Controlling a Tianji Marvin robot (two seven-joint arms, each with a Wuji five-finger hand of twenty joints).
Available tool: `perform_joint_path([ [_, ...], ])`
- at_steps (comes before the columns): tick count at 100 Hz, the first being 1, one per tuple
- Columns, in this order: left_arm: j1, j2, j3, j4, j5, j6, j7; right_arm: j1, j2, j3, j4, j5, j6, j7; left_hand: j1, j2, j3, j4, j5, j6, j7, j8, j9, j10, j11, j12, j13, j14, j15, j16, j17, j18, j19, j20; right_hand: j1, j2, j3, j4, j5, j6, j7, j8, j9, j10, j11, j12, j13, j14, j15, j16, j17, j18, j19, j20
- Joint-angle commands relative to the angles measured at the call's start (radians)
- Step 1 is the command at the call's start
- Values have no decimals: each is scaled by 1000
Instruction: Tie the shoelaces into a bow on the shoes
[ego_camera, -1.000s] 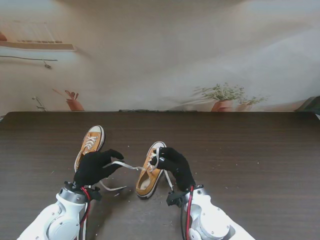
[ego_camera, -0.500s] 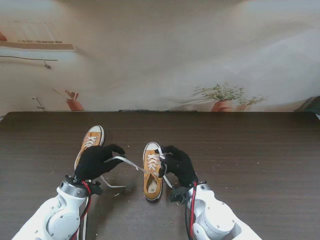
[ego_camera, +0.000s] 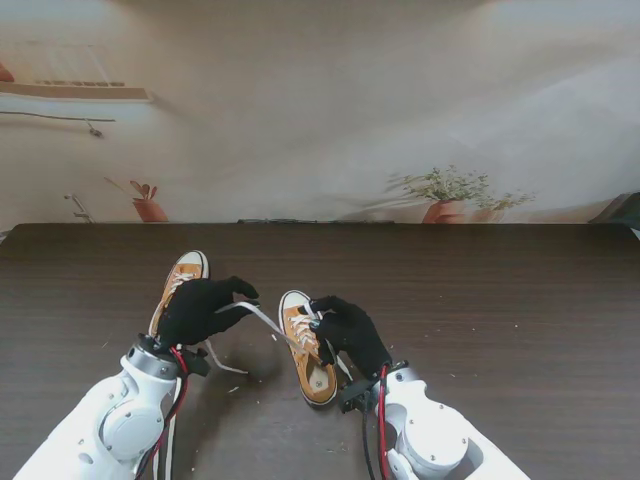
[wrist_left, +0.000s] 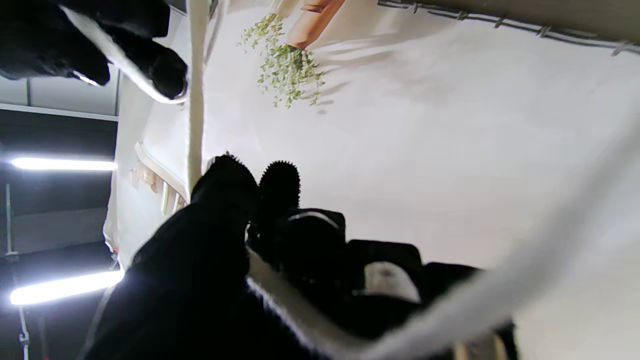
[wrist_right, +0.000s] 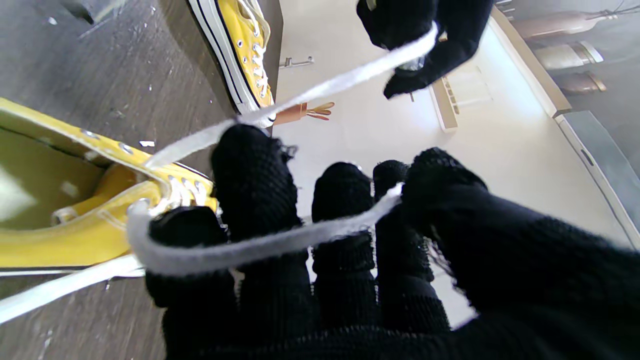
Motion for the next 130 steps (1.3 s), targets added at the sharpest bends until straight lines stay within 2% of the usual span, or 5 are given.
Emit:
perform_joint_path([
  [1,-39,1,4,-13,2,-9,-21,13,6,0,9,1,-5,24,21,25,-24,11,0,-121,-2,10,44,49,10,20,21,-5,31,-5,26,-195,258,-2,-26,2,-10,28,-24,-18,-20,33,-24,-44,42,18,1,-4,32,9,33,-24,62,17],
  [34,-150,-1,77,-24,-35,-1,-80,54,6,-7,50,-47,-13,24,15,30,-29,11,-9,-135,5,8,44,38,10,20,21,-12,30,-6,26,-199,258,-2,-149,-42,32,98,-56,-7,-89,150,-52,-69,110,118,-26,-41,149,54,54,-78,168,40],
  [66,-228,-4,163,-38,-58,26,-120,78,25,-8,64,-156,-33,53,14,30,-29,11,-10,-138,9,2,45,35,10,20,21,-18,30,-7,26,-199,258,-2,-189,-115,-40,81,-92,-2,-108,149,-71,-100,148,177,-25,-83,235,69,113,-129,251,38],
  [120,-330,-9,259,10,-68,65,-135,119,8,-58,99,-250,7,-14,12,29,-29,11,-12,-138,10,-9,45,32,10,20,21,-19,30,-7,26,-200,258,-3,-143,-219,22,73,121,-40,-46,167,79,-117,177,200,43,-104,284,80,234,-96,258,-16],
  [130,-353,-11,281,23,-72,77,-135,124,4,-64,105,-255,14,-27,11,29,-29,10,-13,-140,10,-10,45,31,10,20,21,-19,30,-7,26,-201,258,-3,-114,-248,8,-49,173,-73,33,68,114,-112,173,204,43,-105,289,108,249,-78,254,-35],
])
